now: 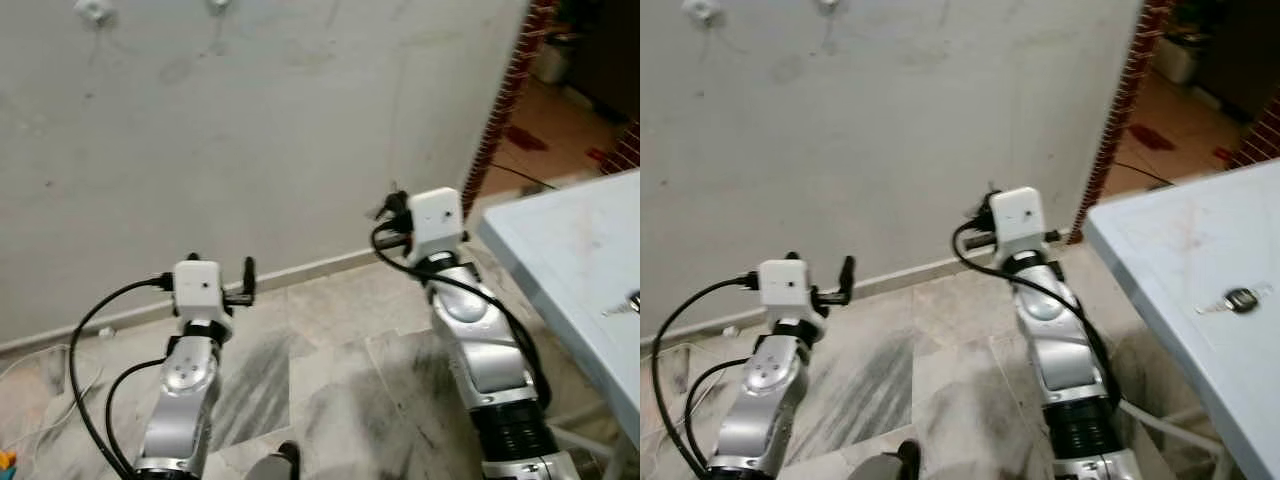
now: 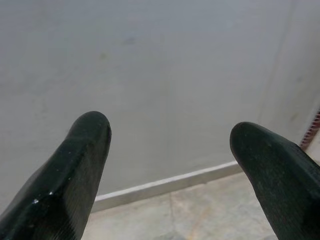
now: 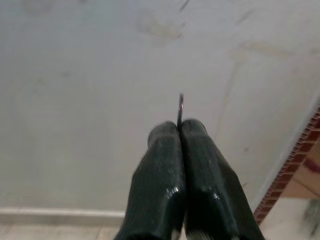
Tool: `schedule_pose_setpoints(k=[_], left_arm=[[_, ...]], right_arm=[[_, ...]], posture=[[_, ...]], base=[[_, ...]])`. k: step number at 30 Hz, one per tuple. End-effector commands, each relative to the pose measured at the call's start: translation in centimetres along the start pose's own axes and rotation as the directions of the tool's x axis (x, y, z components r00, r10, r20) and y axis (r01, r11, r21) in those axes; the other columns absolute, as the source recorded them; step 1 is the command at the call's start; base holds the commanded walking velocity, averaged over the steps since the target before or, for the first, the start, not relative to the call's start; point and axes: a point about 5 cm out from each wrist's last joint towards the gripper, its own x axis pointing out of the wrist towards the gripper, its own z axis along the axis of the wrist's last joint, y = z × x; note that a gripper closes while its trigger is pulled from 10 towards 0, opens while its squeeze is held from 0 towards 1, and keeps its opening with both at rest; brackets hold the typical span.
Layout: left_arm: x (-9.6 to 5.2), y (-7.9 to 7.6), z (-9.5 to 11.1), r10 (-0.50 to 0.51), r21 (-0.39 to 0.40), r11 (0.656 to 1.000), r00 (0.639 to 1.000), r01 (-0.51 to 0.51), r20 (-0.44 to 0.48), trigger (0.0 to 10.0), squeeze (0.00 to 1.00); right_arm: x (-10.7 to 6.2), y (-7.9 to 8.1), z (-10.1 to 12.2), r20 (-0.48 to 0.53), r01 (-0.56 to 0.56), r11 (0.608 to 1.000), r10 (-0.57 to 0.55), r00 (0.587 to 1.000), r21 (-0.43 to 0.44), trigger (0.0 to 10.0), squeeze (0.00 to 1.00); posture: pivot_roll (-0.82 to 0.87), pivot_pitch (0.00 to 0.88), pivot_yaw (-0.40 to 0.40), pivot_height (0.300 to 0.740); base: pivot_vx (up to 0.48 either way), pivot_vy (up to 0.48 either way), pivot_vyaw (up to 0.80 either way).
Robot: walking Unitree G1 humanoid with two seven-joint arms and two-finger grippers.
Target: Hang keys on a hook
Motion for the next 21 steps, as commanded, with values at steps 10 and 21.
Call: schedule_pose_setpoints(k=[10,21], left_arm=[[-0.24,0.66,-0.70,0.024,-0.065,0.997,0.998,-0.028,-0.063,10.0,0.00],[-0.11,1.05,-0.63,0.034,-0.043,0.998,0.997,-0.037,-0.065,10.0,0.00]], right_arm=[[0.01,0.65,0.47,0.022,-0.012,1.000,0.012,1.000,0.017,10.0,0.00],[-0.04,0.56,0.21,0.004,-0.030,0.986,0.029,1.000,0.164,10.0,0.00]], posture=[[0.00,0.120,0.031,0.740],[0.00,0.117,0.030,0.740]], base=[[0.000,0.000,0.42],[0.000,0.081,0.00]])
